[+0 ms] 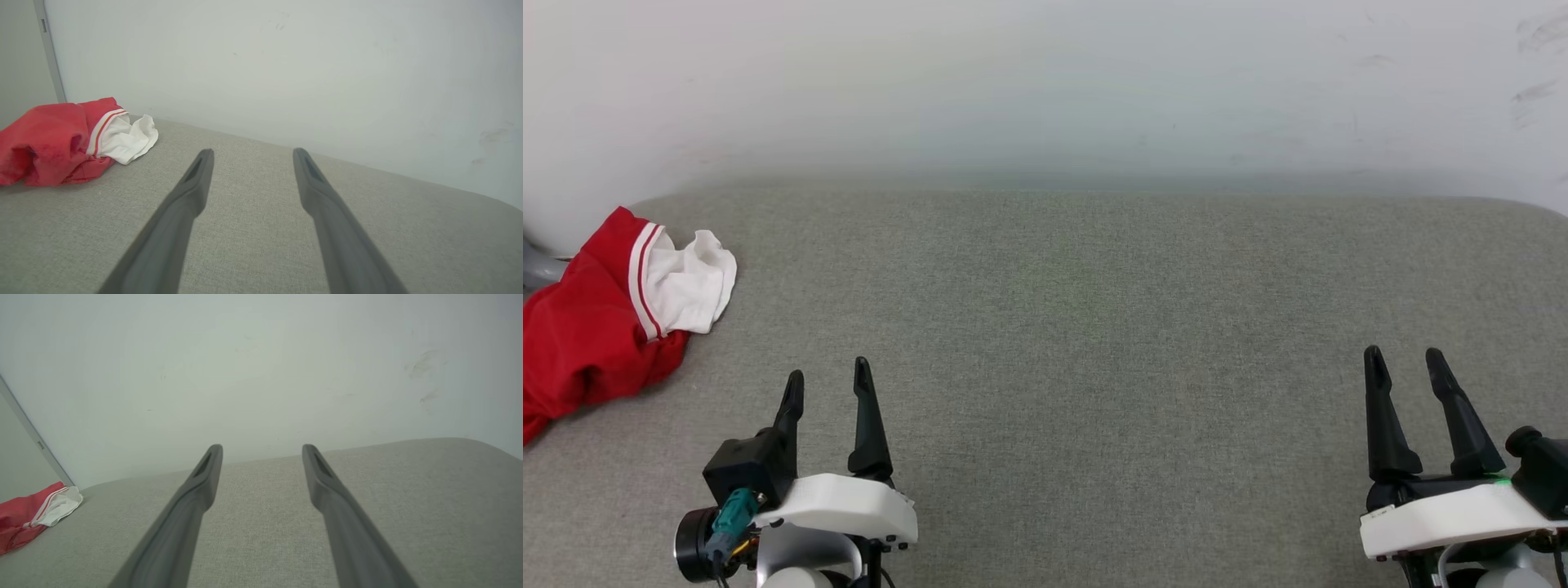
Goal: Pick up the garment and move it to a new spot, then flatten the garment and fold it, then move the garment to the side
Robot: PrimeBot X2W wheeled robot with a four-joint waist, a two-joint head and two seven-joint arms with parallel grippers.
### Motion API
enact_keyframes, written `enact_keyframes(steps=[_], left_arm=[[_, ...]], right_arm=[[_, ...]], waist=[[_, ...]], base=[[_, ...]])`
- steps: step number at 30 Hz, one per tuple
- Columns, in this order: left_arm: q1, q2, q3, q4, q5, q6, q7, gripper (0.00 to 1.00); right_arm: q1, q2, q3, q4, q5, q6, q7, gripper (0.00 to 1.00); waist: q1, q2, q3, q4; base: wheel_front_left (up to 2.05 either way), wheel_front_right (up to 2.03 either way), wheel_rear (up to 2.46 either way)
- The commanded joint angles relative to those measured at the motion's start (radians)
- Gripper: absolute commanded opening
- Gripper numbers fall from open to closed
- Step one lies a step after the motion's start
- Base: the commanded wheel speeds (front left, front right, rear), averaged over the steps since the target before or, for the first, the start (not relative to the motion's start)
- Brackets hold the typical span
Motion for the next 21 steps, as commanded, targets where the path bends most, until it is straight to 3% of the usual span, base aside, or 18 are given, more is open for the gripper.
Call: enact_keyframes(steps=[1,21], left_arm=[[0.003,0.006,-0.003,-0.012,0.021,0.003,-0.007,1.0],[0.021,-0.007,-0.023,0.002,0.166,-0.013,-0.05,1.0]], right_arm=[[0.003,0.0,-0.001,-0.013,-0.022,0.0,-0.007,1.0],[0.019,0.001,-0.001,-0.016,-0.174,0.0,-0.05,1.0]], waist=[[0.0,0.0,0.0,0.0],[0.0,0.0,0.0,0.01]], base=[[0.0,0.0,0.0],[0.0,0.0,0.0]])
